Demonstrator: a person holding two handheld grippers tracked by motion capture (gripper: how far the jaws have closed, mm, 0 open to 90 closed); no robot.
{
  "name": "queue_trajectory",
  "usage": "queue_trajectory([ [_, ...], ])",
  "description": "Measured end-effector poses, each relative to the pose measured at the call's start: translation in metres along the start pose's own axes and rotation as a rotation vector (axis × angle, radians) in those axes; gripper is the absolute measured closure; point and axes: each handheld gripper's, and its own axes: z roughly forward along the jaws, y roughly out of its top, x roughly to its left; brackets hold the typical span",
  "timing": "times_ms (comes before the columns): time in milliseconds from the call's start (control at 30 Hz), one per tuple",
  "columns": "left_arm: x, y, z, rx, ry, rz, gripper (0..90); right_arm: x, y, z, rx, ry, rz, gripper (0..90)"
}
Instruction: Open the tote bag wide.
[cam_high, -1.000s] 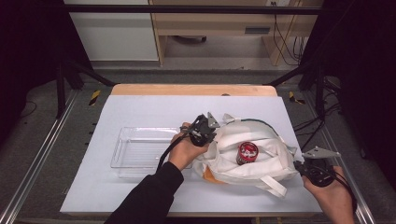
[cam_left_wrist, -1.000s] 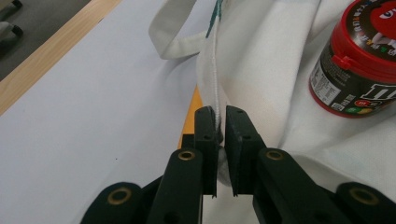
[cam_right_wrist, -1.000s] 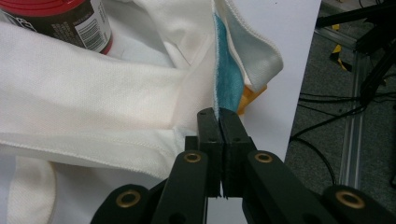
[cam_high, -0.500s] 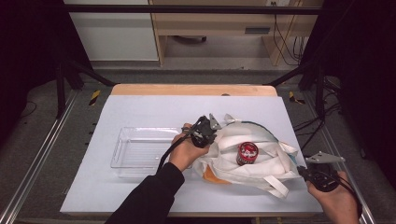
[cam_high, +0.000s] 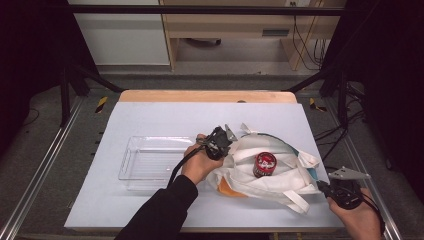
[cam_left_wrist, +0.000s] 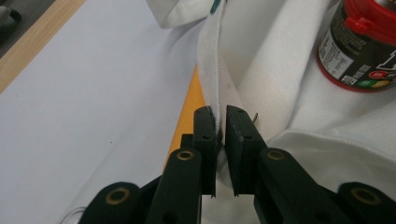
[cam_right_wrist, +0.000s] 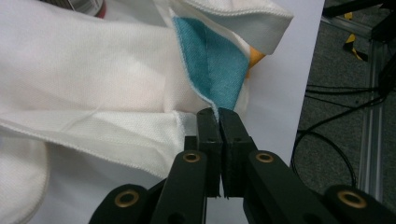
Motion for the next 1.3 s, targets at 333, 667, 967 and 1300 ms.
queue_trajectory([
  [333,-0.009,0.0,-0.034,-0.159,0.024,-0.015,60.1,0.007,0.017,-0.024,-0.17,0.029,-0.085,51.5],
  [667,-0.045,-0.02,-0.069,-0.221,-0.059,0.01,53.3,0.022,0.066,-0.026,-0.187,0.061,-0.161,34.2],
  [967,-0.058,-0.039,-0.064,-0.201,-0.079,-0.007,50.3,0.021,0.107,-0.002,-0.172,0.054,-0.231,49.7],
  [1300,-0.068,-0.047,-0.047,-0.16,-0.14,0.002,60.5,0.005,0.14,0.042,-0.117,0.074,-0.242,62.8],
])
